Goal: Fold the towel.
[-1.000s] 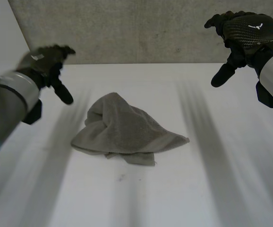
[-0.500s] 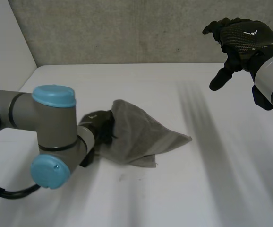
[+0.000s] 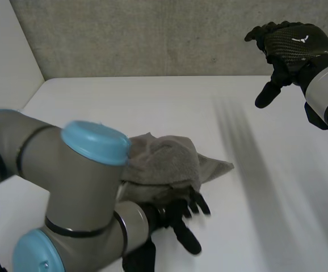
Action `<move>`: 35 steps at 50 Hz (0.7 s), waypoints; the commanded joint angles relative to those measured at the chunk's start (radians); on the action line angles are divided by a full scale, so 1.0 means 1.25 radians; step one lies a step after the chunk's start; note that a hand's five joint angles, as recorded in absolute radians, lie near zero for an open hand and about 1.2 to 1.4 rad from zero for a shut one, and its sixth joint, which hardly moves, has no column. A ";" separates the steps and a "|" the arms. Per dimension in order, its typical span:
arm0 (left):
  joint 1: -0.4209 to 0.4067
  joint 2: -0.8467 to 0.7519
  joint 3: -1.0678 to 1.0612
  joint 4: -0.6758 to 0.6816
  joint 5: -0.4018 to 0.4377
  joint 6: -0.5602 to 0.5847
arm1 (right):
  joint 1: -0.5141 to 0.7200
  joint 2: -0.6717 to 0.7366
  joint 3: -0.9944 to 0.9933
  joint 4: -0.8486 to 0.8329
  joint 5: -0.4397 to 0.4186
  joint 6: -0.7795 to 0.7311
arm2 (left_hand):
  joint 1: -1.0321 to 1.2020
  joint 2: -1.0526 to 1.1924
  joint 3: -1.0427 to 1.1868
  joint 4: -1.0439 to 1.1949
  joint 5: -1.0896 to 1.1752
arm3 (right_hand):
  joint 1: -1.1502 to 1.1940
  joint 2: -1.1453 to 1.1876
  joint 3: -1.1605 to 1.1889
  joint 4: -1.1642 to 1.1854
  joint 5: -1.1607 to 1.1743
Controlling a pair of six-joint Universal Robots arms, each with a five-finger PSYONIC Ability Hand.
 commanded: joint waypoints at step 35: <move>0.262 -0.170 0.222 0.070 -0.070 0.489 | 0.039 0.484 -0.118 0.003 -0.245 0.430 | 0.001 0.003 0.002 -0.001 -0.003 | 0.041 0.050 0.052 0.045 -0.006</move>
